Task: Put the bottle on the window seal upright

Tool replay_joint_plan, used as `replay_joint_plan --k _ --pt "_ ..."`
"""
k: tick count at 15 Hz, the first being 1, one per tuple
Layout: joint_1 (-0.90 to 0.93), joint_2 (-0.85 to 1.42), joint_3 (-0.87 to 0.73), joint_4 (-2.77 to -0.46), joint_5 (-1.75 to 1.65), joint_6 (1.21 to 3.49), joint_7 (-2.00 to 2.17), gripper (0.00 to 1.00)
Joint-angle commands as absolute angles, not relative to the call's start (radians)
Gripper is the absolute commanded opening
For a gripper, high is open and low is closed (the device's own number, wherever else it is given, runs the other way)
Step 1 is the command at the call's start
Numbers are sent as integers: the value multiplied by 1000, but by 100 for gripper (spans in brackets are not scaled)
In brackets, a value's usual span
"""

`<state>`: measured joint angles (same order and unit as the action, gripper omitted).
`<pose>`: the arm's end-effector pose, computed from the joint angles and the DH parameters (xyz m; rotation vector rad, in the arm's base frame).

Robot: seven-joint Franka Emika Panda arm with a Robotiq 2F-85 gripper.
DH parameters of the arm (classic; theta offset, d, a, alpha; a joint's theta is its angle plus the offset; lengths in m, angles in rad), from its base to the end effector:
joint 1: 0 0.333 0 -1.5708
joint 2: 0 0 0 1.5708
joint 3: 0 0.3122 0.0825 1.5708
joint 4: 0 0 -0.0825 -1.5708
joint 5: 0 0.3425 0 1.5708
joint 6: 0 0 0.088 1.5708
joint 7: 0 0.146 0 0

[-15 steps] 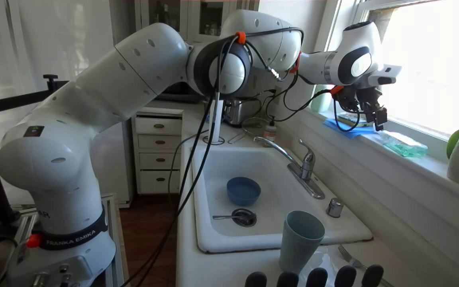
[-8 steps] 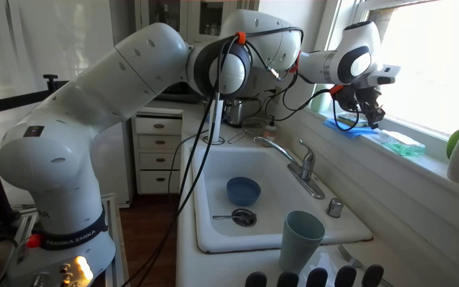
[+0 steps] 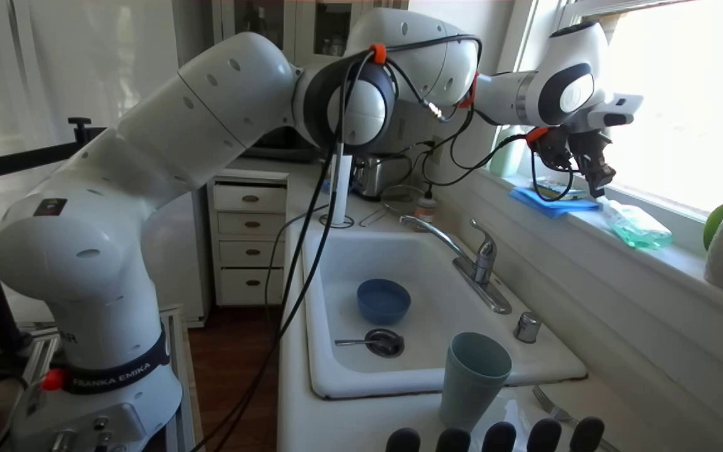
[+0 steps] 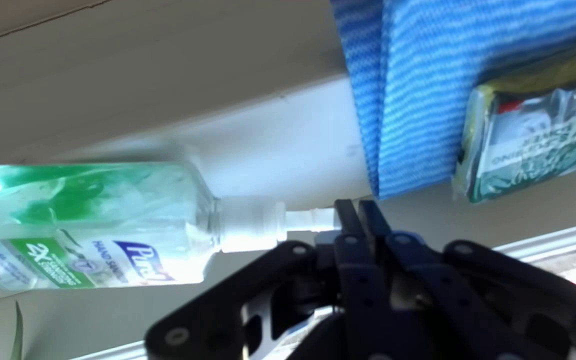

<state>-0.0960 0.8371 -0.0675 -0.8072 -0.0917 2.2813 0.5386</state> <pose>0.7846 -0.1093 0.4741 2.8264 -0.9153 1.0024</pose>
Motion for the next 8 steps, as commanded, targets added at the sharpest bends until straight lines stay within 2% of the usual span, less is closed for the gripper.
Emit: replay_joint_plan --k 1,8 --pt "-124 791 -38 -827 -53 2287 517 1" --pt "-155 749 -22 -842 -2 2386 544 1"
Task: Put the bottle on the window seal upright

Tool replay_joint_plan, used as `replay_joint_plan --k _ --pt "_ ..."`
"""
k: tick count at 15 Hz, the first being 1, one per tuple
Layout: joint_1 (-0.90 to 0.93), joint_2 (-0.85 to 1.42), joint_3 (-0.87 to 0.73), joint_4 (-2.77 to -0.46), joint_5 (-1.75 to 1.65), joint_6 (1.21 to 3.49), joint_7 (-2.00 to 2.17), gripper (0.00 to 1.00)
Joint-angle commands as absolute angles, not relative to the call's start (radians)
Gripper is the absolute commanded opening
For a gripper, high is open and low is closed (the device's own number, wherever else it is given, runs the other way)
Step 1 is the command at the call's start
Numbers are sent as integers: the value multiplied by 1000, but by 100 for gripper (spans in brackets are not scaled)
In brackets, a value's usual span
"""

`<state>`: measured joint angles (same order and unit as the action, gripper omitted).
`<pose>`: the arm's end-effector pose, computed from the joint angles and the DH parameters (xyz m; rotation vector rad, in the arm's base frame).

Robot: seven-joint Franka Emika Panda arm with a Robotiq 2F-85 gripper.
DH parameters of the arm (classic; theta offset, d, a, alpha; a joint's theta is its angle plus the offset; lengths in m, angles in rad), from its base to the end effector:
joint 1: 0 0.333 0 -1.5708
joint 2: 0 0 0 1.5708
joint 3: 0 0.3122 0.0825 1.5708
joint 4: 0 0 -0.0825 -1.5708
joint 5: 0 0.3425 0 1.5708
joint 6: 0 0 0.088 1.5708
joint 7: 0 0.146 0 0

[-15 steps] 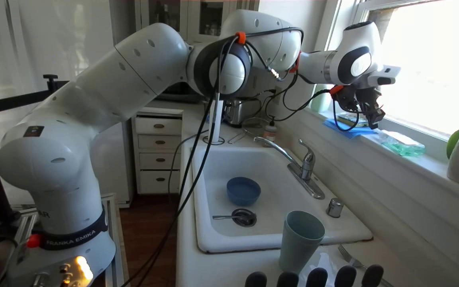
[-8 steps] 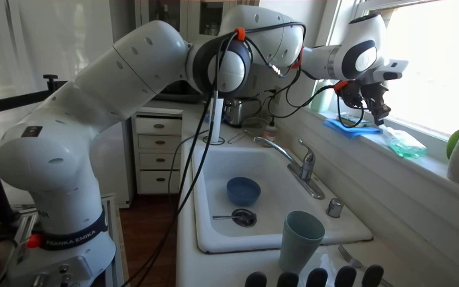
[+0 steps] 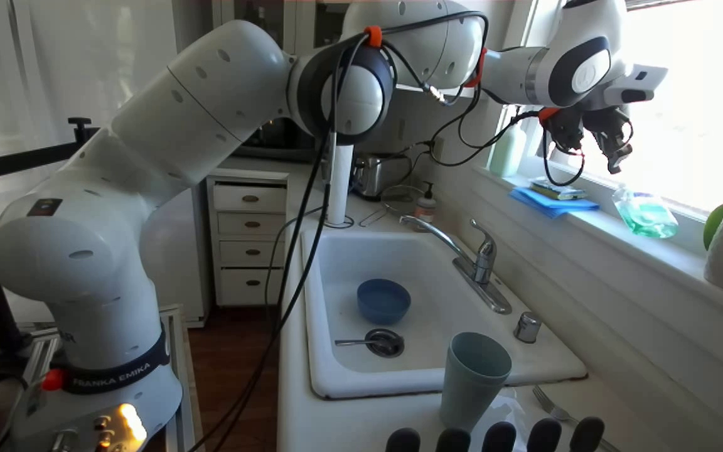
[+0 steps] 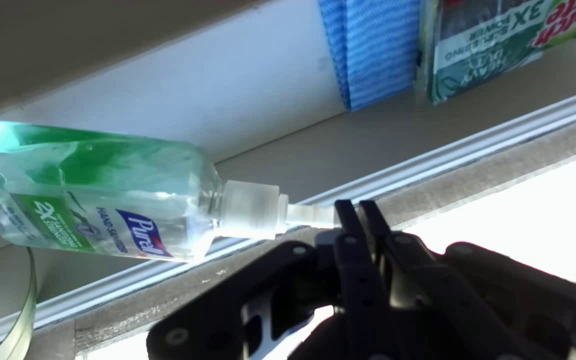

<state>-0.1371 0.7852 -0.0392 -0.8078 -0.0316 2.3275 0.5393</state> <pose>0.7764 -0.1253 0.5213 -2.6949 0.9542 -1.0968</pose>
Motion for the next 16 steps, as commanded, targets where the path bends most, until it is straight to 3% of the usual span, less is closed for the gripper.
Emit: replay_joint_plan --k 1,9,16 --pt "-158 746 -21 -844 4 2406 550 1" --pt "-182 720 20 -907 115 2577 614 1" --pt "-211 641 71 -1118 238 2821 637 1"
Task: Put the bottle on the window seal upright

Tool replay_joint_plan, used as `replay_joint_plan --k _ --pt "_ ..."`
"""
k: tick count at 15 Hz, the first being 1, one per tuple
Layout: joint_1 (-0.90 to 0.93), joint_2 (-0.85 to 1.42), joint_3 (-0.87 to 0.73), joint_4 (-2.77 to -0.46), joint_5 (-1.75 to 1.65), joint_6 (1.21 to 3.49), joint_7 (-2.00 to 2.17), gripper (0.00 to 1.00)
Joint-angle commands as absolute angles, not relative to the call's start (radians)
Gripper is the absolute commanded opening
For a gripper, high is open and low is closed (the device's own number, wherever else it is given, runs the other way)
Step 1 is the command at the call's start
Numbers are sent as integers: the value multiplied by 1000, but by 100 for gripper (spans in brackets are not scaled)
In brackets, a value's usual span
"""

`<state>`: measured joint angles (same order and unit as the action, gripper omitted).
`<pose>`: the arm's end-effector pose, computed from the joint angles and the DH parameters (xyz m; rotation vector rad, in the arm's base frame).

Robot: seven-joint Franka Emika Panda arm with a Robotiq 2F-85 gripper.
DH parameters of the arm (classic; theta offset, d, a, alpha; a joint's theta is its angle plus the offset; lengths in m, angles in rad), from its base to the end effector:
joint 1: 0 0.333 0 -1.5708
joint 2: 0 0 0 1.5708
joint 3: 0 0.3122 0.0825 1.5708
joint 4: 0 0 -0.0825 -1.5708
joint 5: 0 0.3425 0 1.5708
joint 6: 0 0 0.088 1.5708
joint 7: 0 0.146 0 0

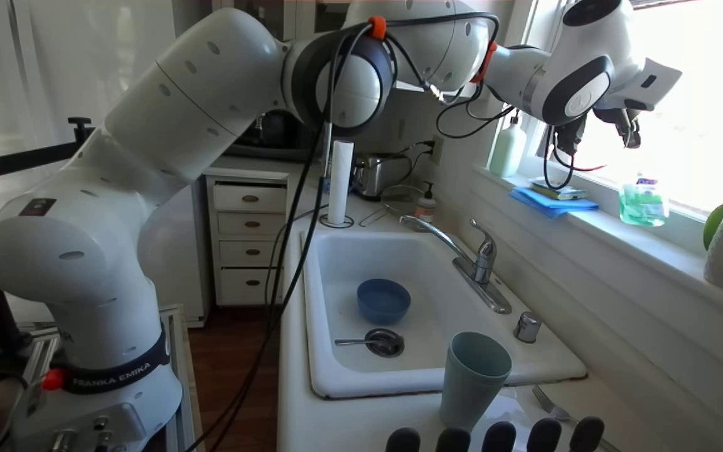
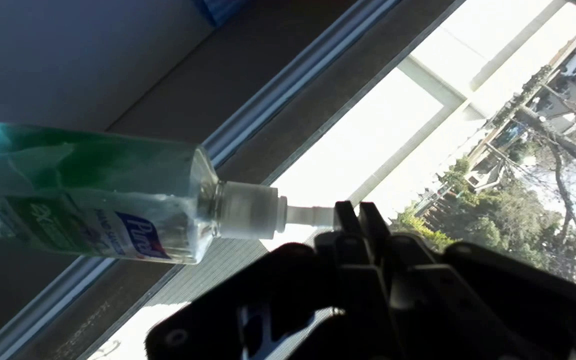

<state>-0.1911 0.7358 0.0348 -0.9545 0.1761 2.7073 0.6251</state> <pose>0.7788 -0.1383 0.5480 -2.1928 1.0893 -1.2740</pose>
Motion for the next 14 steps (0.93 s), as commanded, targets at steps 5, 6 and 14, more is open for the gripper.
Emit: replay_joint_plan --k 5,6,14 --pt "-257 565 168 -1302 344 3048 602 1" --pt "-271 553 191 -1334 361 3081 599 1" --pt "-462 504 445 -1471 439 3316 592 1"
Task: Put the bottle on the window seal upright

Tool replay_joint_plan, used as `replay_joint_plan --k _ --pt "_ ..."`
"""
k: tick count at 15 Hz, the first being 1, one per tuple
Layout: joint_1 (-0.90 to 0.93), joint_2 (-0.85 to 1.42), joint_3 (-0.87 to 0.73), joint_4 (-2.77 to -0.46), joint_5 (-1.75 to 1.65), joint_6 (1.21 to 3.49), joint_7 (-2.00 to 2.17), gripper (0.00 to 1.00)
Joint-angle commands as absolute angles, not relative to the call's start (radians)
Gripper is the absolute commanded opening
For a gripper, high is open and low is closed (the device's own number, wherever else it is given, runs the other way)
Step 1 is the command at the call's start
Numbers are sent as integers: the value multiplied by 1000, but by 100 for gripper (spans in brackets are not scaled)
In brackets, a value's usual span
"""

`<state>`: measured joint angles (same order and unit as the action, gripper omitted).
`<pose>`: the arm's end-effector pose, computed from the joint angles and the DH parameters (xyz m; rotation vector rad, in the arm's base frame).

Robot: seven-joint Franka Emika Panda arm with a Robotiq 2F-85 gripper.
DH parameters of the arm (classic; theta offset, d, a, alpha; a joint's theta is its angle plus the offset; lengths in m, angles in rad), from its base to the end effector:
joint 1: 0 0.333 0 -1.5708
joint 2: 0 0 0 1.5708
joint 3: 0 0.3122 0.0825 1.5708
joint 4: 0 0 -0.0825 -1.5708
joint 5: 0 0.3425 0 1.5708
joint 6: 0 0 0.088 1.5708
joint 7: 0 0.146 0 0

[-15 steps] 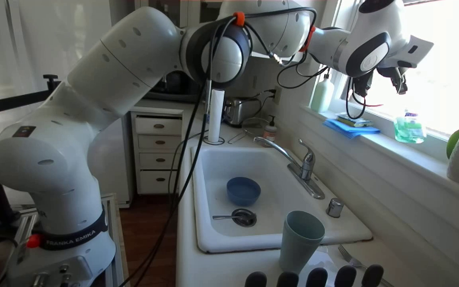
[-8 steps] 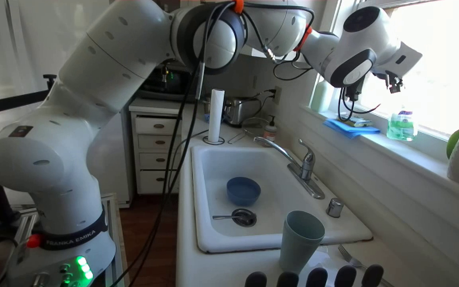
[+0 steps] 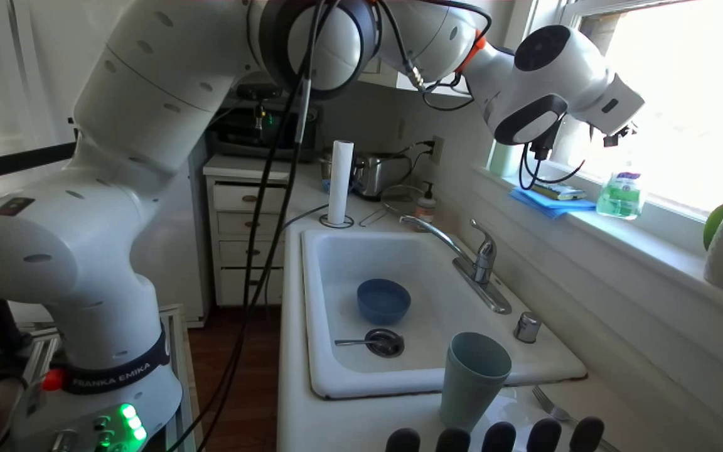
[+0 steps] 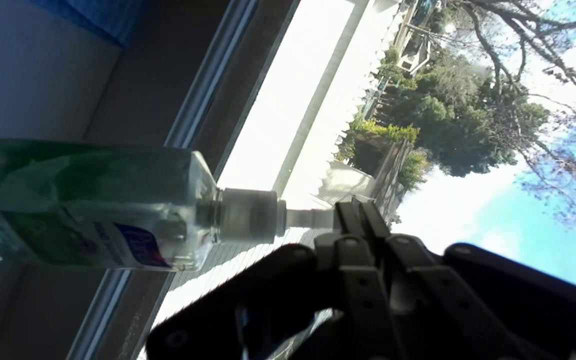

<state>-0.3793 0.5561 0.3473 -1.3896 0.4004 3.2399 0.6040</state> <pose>0.7304 -0.1401 0.5526 -1.6881 1.2207 -1.3628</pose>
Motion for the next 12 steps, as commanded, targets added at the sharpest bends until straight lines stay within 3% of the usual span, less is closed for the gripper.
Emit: replay_joint_plan --k 1,5,6,12 --pt "-471 504 448 -1483 439 3342 609 1" --pt "-477 538 447 -1458 410 3324 607 1" --pt "-480 540 447 -1465 410 3323 606 5" --pt "-427 550 377 -1465 436 3363 628 1"
